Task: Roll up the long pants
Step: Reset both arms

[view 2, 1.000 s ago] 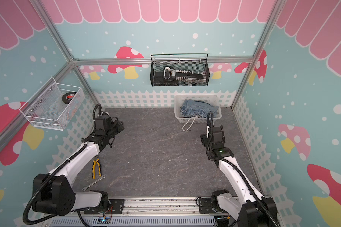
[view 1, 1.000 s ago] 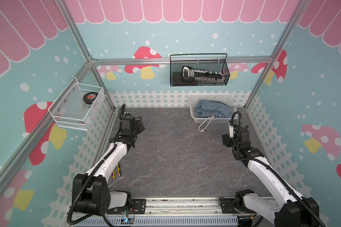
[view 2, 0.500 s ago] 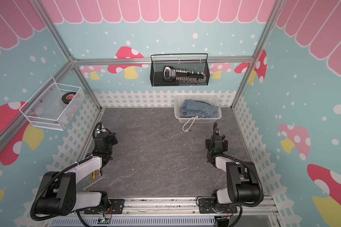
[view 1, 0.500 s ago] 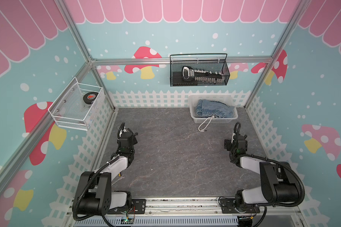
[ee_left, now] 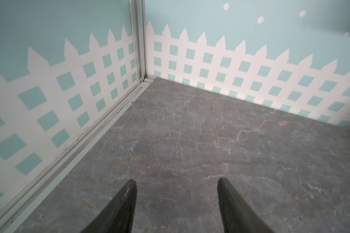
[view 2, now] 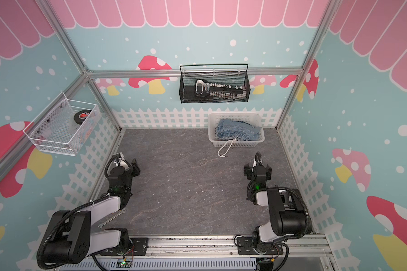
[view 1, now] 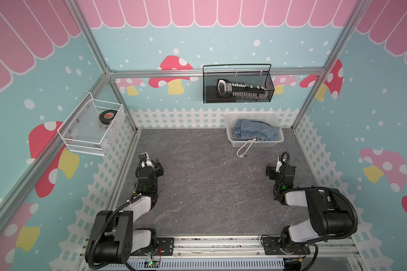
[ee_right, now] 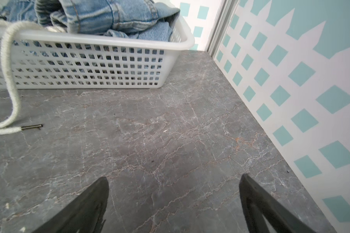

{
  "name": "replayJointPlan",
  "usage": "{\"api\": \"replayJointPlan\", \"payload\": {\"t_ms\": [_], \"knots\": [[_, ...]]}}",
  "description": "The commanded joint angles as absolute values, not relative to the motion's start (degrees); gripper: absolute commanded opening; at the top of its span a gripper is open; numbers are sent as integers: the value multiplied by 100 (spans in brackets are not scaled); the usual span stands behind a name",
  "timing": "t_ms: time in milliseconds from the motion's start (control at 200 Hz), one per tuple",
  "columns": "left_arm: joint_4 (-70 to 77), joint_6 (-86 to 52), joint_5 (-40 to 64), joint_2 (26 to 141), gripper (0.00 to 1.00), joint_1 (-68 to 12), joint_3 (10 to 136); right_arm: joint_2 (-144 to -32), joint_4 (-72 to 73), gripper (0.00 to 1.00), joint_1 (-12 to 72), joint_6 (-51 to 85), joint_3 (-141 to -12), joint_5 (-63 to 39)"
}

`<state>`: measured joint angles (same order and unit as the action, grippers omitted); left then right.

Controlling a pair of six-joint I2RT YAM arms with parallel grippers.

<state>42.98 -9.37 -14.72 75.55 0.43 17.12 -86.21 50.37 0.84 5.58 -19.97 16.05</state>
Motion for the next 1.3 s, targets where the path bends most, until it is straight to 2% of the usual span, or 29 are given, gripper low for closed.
{"api": "replayJointPlan", "payload": {"t_ms": [0, 10, 25, 50, 115, 175, 220, 275, 325, 375, 435, 490, 550, 605, 966, 1076, 1296], "knots": [[6241, -826, -1376, 8400, 67, 74, 1428, -8687, 5496, 99, 79, 494, -1902, 1552], [6335, -826, -1353, 8523, 75, 76, 1436, -8691, 5500, 99, 79, 493, -1906, 1561], [6589, -766, -1354, 8734, 94, 70, 1452, -8692, 5487, 99, 79, 498, -1907, 1554], [6835, -658, -1274, 8977, 99, 60, 1503, -8686, 5491, 99, 87, 491, -1907, 1564], [5084, -501, -824, 8548, 99, 10, 1960, -8693, 5484, 99, 94, 489, -1912, 1575], [5094, -297, -756, 8907, 99, -53, 2297, -8693, 5481, 99, 97, 476, -1916, 1594], [4606, -306, -808, 8676, 99, -131, 2349, -8692, 5478, 99, 101, 477, -1907, 1581], [5150, -275, -922, 8879, 99, -133, 2273, -8695, 5469, 99, 103, 475, -1925, 1575], [4594, -333, -888, 8695, 99, -134, 2379, -8690, 5467, 99, 103, 467, -1916, 1571], [5090, -280, -926, 8848, 99, -136, 2282, -8685, 5472, 99, 108, 473, -1916, 1578], [4626, -322, -906, 8703, 99, -140, 2364, -8692, 5467, 99, 105, 466, -1916, 1573], [5050, -274, -950, 8845, 99, -150, 2287, -8688, 5470, 99, 105, 470, -1916, 1580], [4683, -307, -939, 8716, 99, -158, 2354, -8690, 5475, 99, 108, 466, -1916, 1580], [5007, -274, -974, 8830, 99, -164, 2294, -8687, 5472, 99, 103, 469, -1916, 1580], [4861, -275, -1044, 8775, 99, -210, 2321, -8701, 5472, 99, 105, 468, -1924, 1582], [4859, -272, -1038, 8772, 99, -208, 2320, -8743, 5148, 99, 105, 264, -2122, 1084], [4880, -272, -1048, 8780, 99, -208, 2320, -8716, 5256, 99, 105, 244, -2043, 1063]]}}
